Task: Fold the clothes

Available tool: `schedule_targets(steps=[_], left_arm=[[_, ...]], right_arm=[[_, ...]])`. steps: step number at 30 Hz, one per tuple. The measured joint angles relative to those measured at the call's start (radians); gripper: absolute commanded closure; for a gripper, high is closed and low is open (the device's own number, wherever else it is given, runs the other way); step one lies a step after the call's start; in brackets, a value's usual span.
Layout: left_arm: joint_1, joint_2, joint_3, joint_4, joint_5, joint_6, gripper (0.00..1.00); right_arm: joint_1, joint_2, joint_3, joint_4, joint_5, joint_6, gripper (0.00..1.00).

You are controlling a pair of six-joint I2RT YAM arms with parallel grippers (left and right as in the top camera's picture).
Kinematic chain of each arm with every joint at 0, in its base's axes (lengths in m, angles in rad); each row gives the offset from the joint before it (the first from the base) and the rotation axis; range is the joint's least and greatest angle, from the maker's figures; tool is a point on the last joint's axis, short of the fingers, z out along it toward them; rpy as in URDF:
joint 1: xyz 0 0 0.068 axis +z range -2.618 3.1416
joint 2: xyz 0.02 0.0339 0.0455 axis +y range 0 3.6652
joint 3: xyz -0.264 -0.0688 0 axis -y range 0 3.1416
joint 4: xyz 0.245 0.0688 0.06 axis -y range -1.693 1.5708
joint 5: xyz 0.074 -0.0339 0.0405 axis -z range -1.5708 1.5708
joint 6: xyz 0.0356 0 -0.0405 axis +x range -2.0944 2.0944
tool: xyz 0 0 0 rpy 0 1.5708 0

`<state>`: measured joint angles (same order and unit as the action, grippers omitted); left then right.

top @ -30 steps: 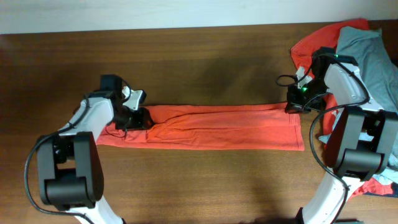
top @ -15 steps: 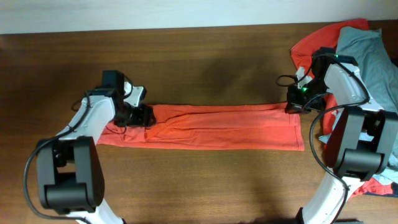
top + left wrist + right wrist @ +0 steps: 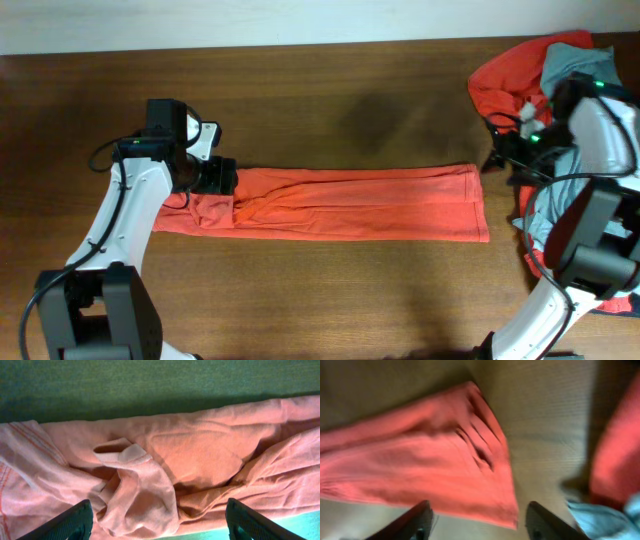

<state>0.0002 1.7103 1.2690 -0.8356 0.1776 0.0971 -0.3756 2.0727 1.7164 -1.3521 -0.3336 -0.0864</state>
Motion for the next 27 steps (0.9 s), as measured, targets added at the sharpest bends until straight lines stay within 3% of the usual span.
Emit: schedule_targets(steps=[11, 17, 22, 24, 27], left_arm=[[0.0, 0.0, 0.0, -0.002, -0.003, 0.0, 0.13], [0.0, 0.0, 0.0, -0.001, -0.003, 0.0, 0.13], [0.0, 0.0, 0.0, -0.001, -0.003, 0.0, 0.13], [0.0, 0.0, 0.0, -0.001, -0.003, 0.0, 0.08], [0.0, 0.0, 0.0, -0.001, -0.003, -0.005, 0.04]], right_arm=[[-0.058, 0.0, -0.146, 0.061, -0.088, -0.202, 0.2], [-0.056, 0.0, -0.264, 0.16, -0.125, -0.241, 0.18], [-0.055, 0.0, -0.335, 0.221, -0.177, -0.254, 0.21], [-0.052, 0.0, -0.352, 0.229, -0.201, -0.256, 0.22], [-0.039, -0.003, -0.367, 0.243, -0.219, -0.258, 0.31]])
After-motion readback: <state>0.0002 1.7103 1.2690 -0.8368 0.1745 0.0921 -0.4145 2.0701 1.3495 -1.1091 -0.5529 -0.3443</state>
